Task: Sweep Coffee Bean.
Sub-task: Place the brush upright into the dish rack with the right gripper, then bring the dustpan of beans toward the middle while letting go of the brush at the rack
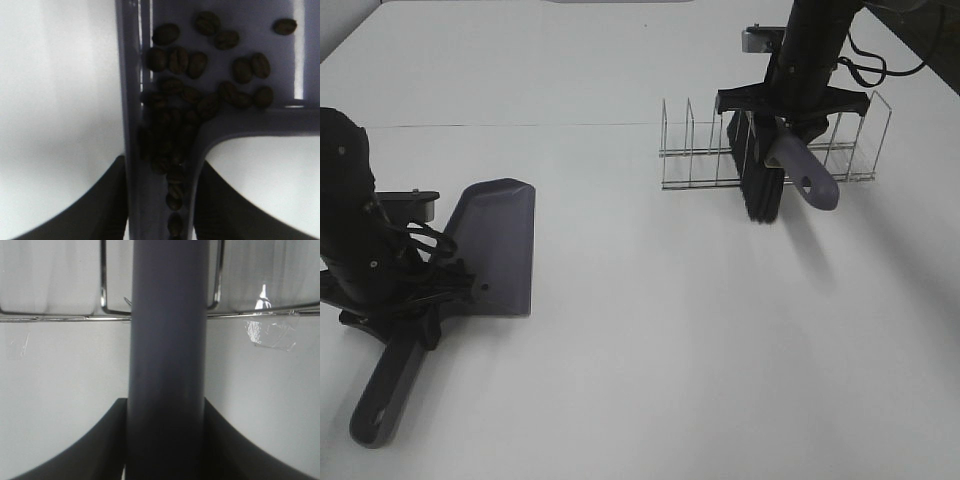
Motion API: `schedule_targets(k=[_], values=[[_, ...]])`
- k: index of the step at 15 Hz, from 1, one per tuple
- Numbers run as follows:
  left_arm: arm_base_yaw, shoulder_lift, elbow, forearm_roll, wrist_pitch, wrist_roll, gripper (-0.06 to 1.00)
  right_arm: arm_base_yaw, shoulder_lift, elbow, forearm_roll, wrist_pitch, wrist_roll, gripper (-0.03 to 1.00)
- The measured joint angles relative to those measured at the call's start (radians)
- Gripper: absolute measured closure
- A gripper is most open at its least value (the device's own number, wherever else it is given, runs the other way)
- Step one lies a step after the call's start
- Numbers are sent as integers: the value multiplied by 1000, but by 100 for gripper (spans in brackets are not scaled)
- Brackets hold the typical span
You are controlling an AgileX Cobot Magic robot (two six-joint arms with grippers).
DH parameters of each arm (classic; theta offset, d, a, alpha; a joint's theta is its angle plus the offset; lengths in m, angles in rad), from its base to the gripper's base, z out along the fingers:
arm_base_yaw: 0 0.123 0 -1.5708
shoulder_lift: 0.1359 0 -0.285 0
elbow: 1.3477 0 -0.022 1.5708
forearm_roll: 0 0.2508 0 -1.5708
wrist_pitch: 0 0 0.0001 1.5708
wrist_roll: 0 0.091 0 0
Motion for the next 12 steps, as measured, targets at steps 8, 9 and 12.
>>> schedule_targets(k=[8, 9, 12], values=[[0, 0, 0, -6, -3, -2, 61, -2, -9, 0, 10, -3, -44, 17], [0, 0, 0, -7, -3, -2, 61, -2, -18, 0, 15, -3, -52, 15], [0, 0, 0, -10, -6, -2, 61, -2, -89, 0, 35, -3, -61, 15]])
